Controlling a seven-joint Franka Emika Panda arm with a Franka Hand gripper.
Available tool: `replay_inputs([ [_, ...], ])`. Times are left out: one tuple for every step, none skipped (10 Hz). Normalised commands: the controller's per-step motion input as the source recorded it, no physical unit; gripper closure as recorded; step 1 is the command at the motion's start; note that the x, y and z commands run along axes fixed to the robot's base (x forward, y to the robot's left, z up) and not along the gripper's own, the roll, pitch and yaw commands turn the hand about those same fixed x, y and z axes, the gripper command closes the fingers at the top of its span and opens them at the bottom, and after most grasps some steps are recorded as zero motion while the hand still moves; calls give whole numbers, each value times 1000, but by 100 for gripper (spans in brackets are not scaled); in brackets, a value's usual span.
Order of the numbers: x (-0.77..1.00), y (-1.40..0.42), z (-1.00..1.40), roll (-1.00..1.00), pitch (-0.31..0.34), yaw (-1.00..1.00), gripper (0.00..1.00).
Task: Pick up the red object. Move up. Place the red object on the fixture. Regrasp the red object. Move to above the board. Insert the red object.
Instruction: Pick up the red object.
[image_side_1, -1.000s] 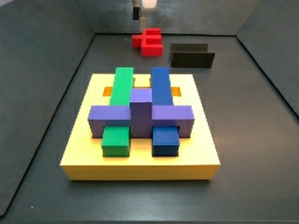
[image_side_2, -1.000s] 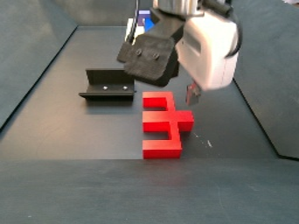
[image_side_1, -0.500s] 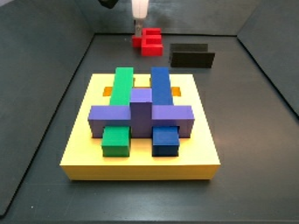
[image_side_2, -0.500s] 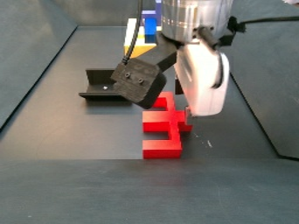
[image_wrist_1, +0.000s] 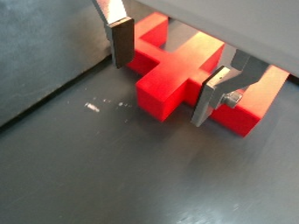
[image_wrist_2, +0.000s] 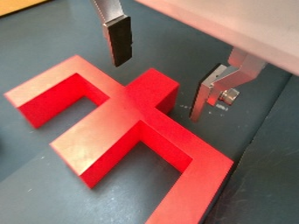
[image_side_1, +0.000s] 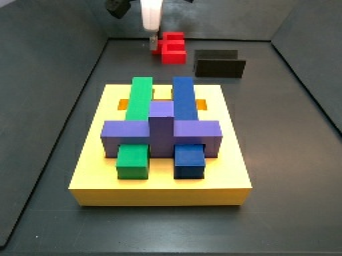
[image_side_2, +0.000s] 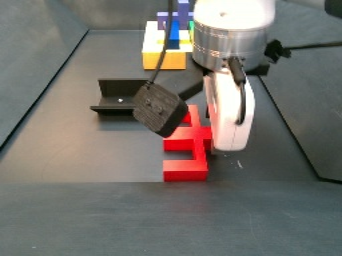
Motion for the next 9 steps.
replay_inputs([
  [-100,77,-260,-213,-250,-277,0],
  [160,0,-23,-67,-63,-29,0],
  [303,0,-9,0,0,0,0],
  [200,9,-100,16,0,60,0],
  [137,0,-140,0,0,151,0],
  [0,0,-166,0,-24,151,0],
  [0,-46,-117,0,-19,206,0],
  [0,-51,-60,0,-1,194,0],
  [0,0,-11,0,-1,106,0],
])
